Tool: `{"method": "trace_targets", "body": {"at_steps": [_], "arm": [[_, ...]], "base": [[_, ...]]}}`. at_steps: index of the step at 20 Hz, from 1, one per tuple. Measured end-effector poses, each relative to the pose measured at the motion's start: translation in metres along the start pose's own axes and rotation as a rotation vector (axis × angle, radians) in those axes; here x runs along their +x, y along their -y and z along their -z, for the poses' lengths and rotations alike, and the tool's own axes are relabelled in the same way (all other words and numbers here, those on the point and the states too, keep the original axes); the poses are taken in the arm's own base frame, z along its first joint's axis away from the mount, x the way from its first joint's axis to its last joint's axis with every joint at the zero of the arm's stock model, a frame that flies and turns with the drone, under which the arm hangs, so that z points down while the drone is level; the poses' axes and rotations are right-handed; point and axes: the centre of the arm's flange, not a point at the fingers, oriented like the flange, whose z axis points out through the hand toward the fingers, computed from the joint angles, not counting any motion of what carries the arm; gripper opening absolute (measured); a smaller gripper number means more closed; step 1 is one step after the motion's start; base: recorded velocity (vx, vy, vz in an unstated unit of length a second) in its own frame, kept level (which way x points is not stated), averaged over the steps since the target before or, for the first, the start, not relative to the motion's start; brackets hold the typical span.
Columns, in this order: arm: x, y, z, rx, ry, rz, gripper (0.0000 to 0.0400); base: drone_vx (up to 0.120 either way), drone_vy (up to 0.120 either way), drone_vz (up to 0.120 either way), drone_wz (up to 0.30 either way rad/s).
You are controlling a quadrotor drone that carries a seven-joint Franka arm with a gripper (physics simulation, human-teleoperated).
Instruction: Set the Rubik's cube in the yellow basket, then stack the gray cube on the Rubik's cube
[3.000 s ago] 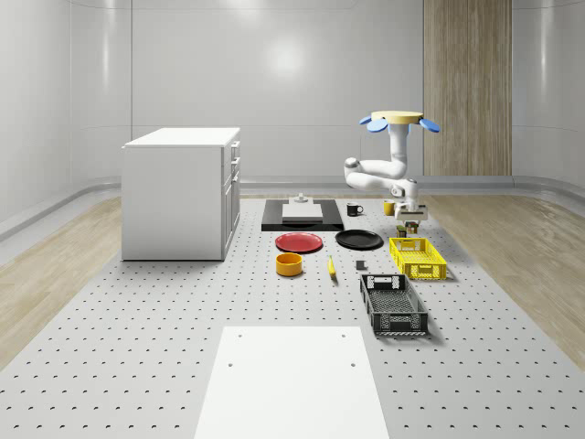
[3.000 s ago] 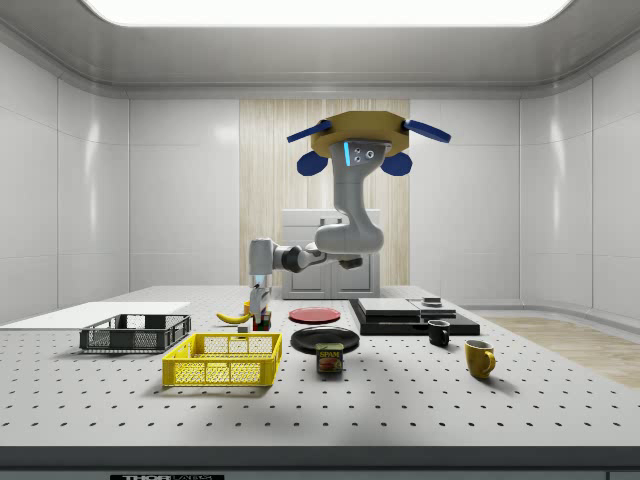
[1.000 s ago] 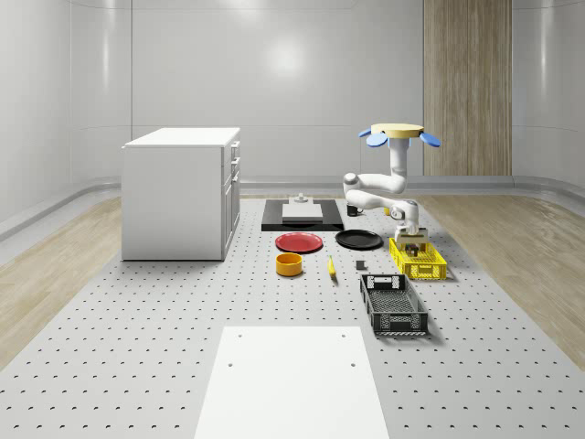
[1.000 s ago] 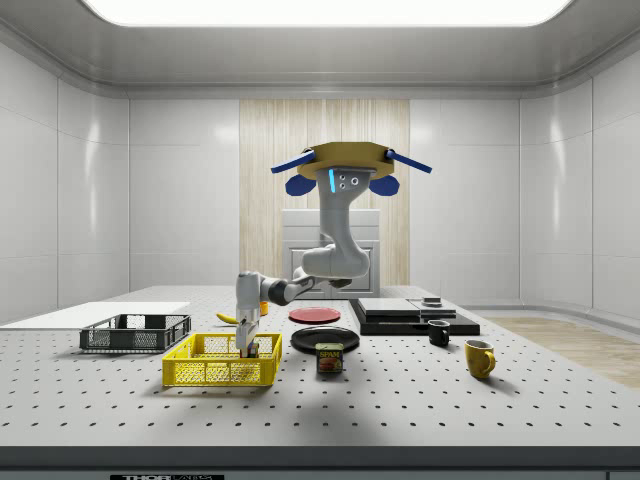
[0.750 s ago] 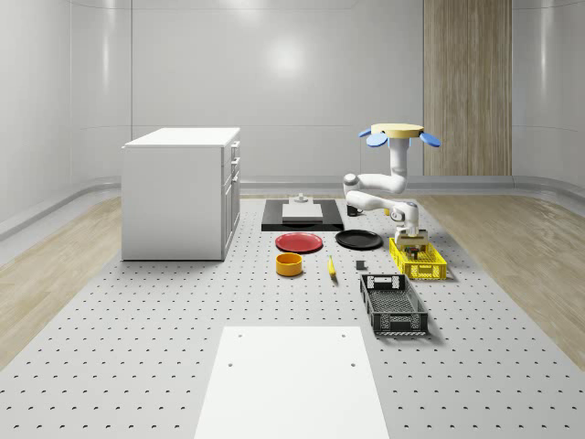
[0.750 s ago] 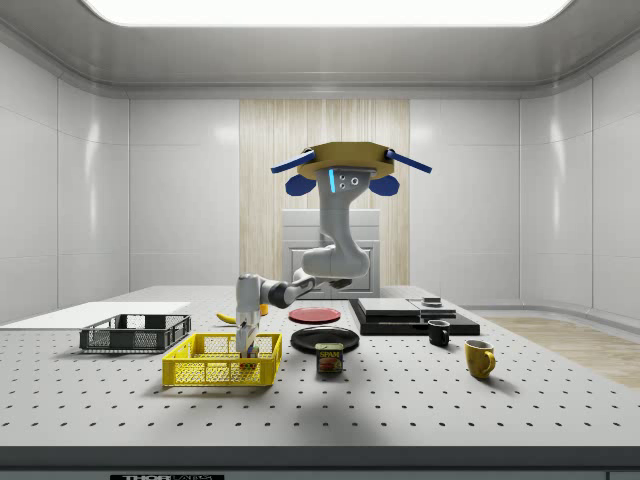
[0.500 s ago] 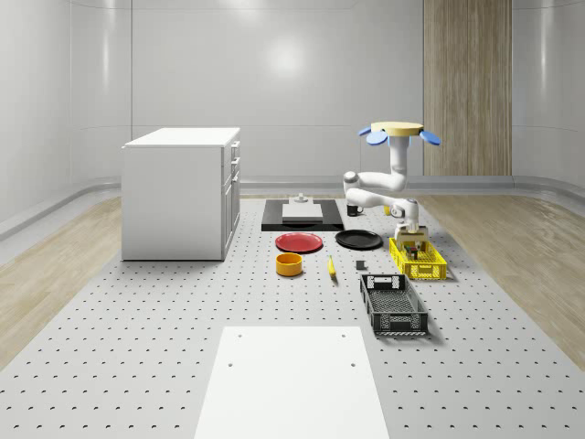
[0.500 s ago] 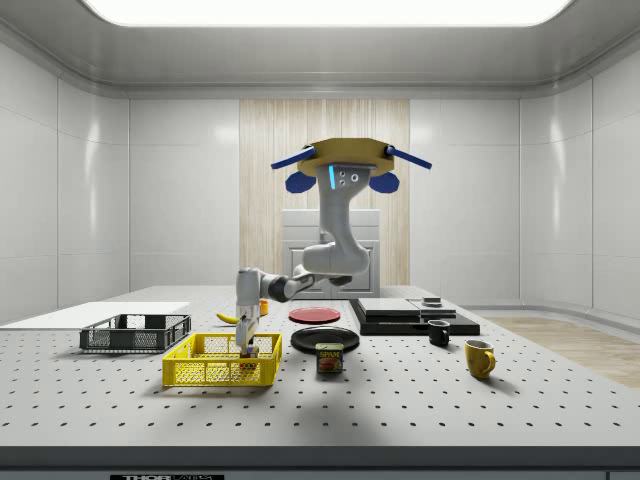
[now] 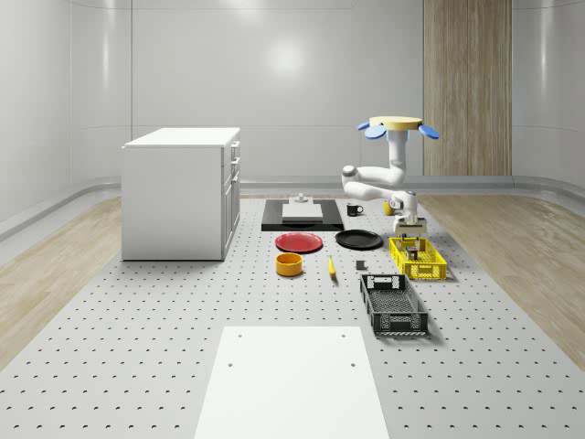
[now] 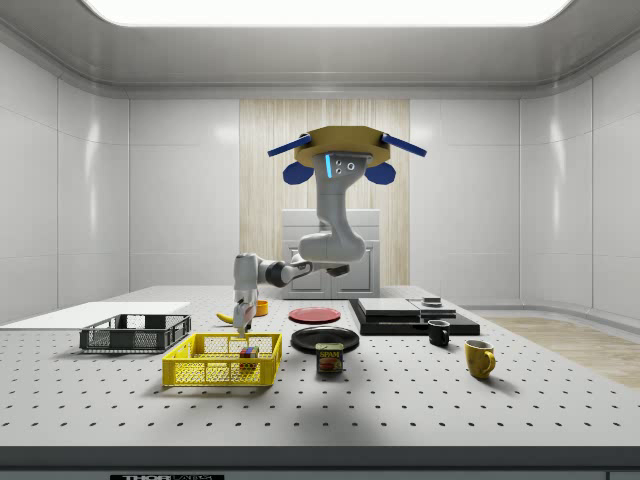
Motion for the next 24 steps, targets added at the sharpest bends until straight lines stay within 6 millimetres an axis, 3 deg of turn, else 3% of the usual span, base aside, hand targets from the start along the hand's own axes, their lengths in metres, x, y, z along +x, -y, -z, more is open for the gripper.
{"method": "trace_targets", "body": {"at_steps": [7, 24], "arm": [[0.0, 0.0, 0.0009, 0.0, 0.0, 0.0, 0.04], [0.0, 0.0, 0.0011, 0.0, 0.0, 0.0, 0.04]], "base": [[0.097, -0.12, 0.0, 0.0], [0.0, -0.12, 0.0, 0.0]]}}
